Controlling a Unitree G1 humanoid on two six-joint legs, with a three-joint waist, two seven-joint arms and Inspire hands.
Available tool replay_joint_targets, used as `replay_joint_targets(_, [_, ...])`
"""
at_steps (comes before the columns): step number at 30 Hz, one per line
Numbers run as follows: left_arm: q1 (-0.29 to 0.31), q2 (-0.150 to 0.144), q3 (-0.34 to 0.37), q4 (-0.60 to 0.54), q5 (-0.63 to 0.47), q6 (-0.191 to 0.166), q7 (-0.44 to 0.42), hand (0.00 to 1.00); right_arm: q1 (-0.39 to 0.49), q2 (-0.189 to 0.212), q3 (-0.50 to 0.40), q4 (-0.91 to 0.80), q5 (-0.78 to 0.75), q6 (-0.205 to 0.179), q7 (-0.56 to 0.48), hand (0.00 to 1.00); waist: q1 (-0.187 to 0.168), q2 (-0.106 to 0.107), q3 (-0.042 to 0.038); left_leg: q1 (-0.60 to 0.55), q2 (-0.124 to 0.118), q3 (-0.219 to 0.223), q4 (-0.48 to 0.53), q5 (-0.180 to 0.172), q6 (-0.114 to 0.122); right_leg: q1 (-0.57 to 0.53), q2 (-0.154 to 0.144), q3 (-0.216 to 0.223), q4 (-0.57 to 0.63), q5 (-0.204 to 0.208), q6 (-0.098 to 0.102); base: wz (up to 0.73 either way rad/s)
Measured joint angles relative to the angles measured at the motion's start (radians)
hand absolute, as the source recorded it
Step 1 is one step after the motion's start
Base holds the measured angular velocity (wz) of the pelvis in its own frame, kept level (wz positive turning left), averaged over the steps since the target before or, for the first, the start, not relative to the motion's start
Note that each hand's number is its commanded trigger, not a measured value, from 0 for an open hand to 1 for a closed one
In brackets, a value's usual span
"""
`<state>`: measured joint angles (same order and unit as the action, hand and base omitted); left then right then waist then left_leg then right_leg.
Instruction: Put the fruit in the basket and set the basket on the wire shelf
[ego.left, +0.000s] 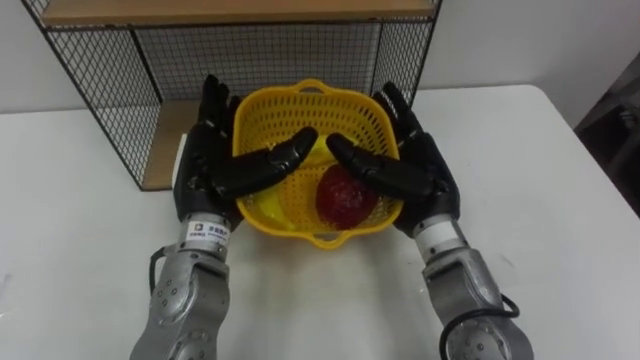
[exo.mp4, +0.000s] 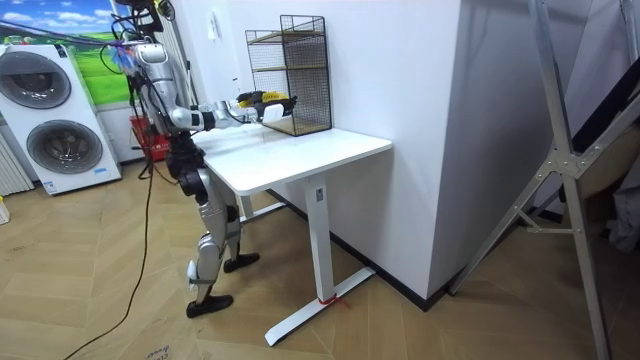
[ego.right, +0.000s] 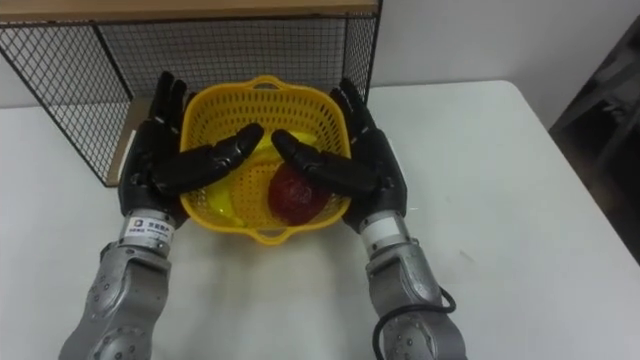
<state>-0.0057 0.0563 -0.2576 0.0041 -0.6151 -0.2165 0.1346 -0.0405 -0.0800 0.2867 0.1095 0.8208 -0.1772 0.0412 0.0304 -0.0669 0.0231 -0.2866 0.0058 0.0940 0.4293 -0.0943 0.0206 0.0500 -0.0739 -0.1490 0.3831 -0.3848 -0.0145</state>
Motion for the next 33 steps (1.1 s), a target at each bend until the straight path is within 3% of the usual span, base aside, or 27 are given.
replay_joint_targets(5, [-0.013,0.004,0.0,0.0,0.0,0.0,0.0,0.0,-0.012,0.0,-0.002,-0.002,-0.005,0.0,-0.007,0.0,0.006,0.005,-0.002,-0.004,-0.004,0.01,0.01,-0.009,0.013,-0.008,-0.013,0.0,0.02,-0.007,0.013,0.0])
replay_joint_targets(7, [-0.015,0.004,0.003,0.0,-0.002,0.0,0.0,0.0,-0.022,0.0,-0.002,-0.002,-0.003,-0.001,-0.007,0.0,0.007,0.014,-0.0074,-0.003,-0.011,0.012,0.02,-0.017,0.019,-0.01,-0.021,0.006,0.034,-0.012,0.02,0.0])
replay_joint_targets(9, [-0.016,0.004,0.003,0.0,-0.003,0.0,-0.001,0.0,-0.022,0.0,-0.002,-0.002,-0.001,-0.003,-0.007,0.0,0.007,0.019,-0.0105,0.002,-0.026,0.012,0.014,-0.021,0.019,-0.011,-0.034,0.006,0.044,-0.018,0.028,0.02])
replay_joint_targets(14, [-0.019,0.004,0.001,0.0,-0.003,0.0,0.0,0.0,-0.021,0.0,-0.001,-0.003,-0.002,-0.009,-0.01,0.0,0.002,0.018,-0.0099,0.021,-0.07,0.011,0.013,-0.033,0.052,0.004,-0.084,-0.018,0.092,-0.043,0.059,0.17])
replay_joint_targets(16, [-0.02,0.004,0.0,0.0,-0.004,-0.001,0.004,0.0,-0.022,0.002,0.001,-0.004,0.0,-0.02,-0.01,0.0,0.007,0.015,-0.0091,0.028,-0.095,0.012,0.024,-0.041,0.064,0.004,-0.118,-0.025,0.122,-0.067,0.076,0.16])
replay_joint_targets(17, [-0.02,0.003,0.0,0.0,-0.005,-0.001,0.004,0.0,-0.022,0.003,0.002,-0.004,-0.001,-0.022,-0.01,0.0,0.006,0.015,-0.01,0.028,-0.102,0.012,0.031,-0.044,0.066,0.006,-0.126,-0.029,0.124,-0.073,0.074,0.16])
replay_joint_targets(20, [-0.024,0.008,-0.001,0.001,-0.006,-0.007,0.004,0.0,-0.021,0.003,0.006,-0.004,0.002,-0.031,-0.009,0.0,0.01,0.006,-0.0092,0.02,-0.133,0.011,0.062,-0.073,0.093,-0.007,-0.158,-0.032,0.193,-0.088,0.103,0.03])
replay_joint_targets(21, [-0.022,0.007,-0.001,0.003,-0.008,-0.007,0.006,0.0,-0.022,0.003,0.005,-0.003,0.004,-0.031,-0.009,0.0,0.016,0.005,-0.009,0.02,-0.152,-0.003,0.071,-0.08,0.104,-0.041,-0.172,-0.031,0.278,-0.083,0.098,-0.13])
replay_joint_targets(22, [-0.022,0.006,-0.002,0.004,-0.008,-0.007,0.01,0.0,-0.022,0.006,0.007,0.001,-0.001,-0.031,-0.009,0.0,0.015,0.017,-0.0081,0.025,-0.158,-0.021,0.073,-0.083,0.108,-0.091,-0.178,-0.023,0.375,-0.036,0.083,-0.08])
replay_joint_targets(25, [-0.02,0.005,0.0,0.004,-0.003,-0.009,0.012,0.0,-0.022,0.018,0.005,0.013,-0.014,-0.037,-0.009,0.0,0.005,0.025,-0.0067,0.055,-0.155,-0.046,0.04,-0.083,0.108,-0.13,-0.158,0.012,0.45,0.06,0.083,0.09])
replay_joint_targets(26, [-0.018,0.005,0.001,0.004,-0.003,-0.01,0.012,0.0,-0.022,0.018,0.005,0.013,-0.025,-0.04,-0.009,0.0,0.007,0.026,-0.0079,0.059,-0.154,-0.049,0.029,-0.082,0.107,-0.127,-0.152,0.015,0.428,0.062,0.082,-0.24])
replay_joint_targets(28, [-0.001,0.005,0.002,0.005,-0.003,-0.014,0.013,0.0,-0.022,0.026,0.007,0.024,-0.042,-0.04,-0.004,0.0,0.01,0.059,-0.0058,0.077,-0.155,-0.101,-0.007,-0.074,0.096,-0.098,-0.107,0.01,0.27,0.043,0.082,-0.47])
replay_joint_targets(29, [0.005,0.005,0.002,0.008,-0.003,-0.014,0.013,0.0,-0.022,0.028,0.007,0.035,-0.041,-0.038,-0.005,0.0,0.01,0.062,-0.0056,0.085,-0.156,-0.109,-0.02,-0.071,0.092,-0.095,-0.095,0.009,0.225,0.04,0.079,-0.47])
replay_joint_targets(30, [0.01,0.005,0.002,0.019,-0.003,-0.012,0.013,0.0,-0.022,0.03,0.005,0.05,-0.041,-0.024,-0.005,0.0,0.005,0.06,-0.0046,0.102,-0.156,-0.118,-0.041,-0.062,0.079,-0.087,-0.068,0.01,0.135,0.043,0.074,-0.15])
replay_joint_targets(31, [0.01,0.004,0.0,0.037,0.0,-0.006,0.012,0.0,-0.018,0.029,0.003,0.054,-0.046,-0.014,-0.005,0.0,-0.014,0.056,-0.0041,0.105,-0.158,-0.131,-0.046,-0.045,0.068,-0.076,-0.045,0.014,0.095,0.061,0.055,0.12])
replay_joint_targets(32, [0.011,0.001,-0.003,0.042,0.0,-0.001,0.011,0.0,-0.018,0.028,0.0,0.055,-0.049,-0.012,-0.006,0.0,-0.029,0.049,-0.0086,0.104,-0.155,-0.129,-0.054,-0.034,0.06,-0.075,-0.052,0.002,0.086,0.061,0.055,0.34])
replay_joint_targets(33, [0.006,-0.006,-0.005,0.05,0.008,0.001,0.009,0.0,-0.02,0.03,-0.019,0.055,-0.065,-0.009,-0.005,0.0,-0.032,0.032,-0.0067,0.1,-0.132,-0.086,-0.043,-0.028,0.057,-0.078,-0.077,-0.048,0.078,0.063,0.053,-0.08])
